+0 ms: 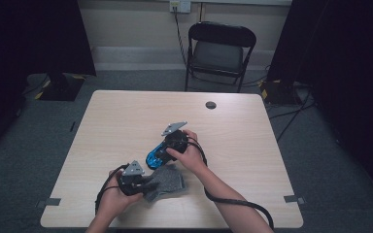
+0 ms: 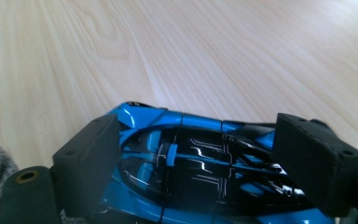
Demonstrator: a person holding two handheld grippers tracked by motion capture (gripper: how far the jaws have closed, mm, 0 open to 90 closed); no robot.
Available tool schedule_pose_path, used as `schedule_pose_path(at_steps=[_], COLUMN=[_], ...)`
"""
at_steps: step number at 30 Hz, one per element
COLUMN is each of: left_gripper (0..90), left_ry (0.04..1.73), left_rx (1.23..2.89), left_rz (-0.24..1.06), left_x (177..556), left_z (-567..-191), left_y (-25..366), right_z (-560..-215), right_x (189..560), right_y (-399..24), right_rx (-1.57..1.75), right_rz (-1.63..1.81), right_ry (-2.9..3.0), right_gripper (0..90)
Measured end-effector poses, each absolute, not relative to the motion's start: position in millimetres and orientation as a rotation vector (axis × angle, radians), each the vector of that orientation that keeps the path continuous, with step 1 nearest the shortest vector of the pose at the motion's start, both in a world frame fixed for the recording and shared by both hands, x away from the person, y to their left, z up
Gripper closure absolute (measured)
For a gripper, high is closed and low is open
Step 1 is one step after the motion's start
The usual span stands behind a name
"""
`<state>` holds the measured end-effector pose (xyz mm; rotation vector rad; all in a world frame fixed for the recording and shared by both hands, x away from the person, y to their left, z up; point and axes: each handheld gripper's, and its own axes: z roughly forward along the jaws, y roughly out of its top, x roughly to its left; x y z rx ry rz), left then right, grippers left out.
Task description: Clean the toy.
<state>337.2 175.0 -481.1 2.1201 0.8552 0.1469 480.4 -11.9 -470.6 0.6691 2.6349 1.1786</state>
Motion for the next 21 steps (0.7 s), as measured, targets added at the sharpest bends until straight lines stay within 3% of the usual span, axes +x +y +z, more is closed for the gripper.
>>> schedule_pose_path(at_steps=[21], left_gripper=[73.3], left_ry=[0.957], left_rx=[2.151], left_rz=[0.246], left_x=[345], left_z=[-481], left_y=[197], right_z=[-479], right_x=[477], right_y=[-13], right_rx=[0.541], right_rz=[1.126], right_ry=[2.63], right_gripper=[11.3])
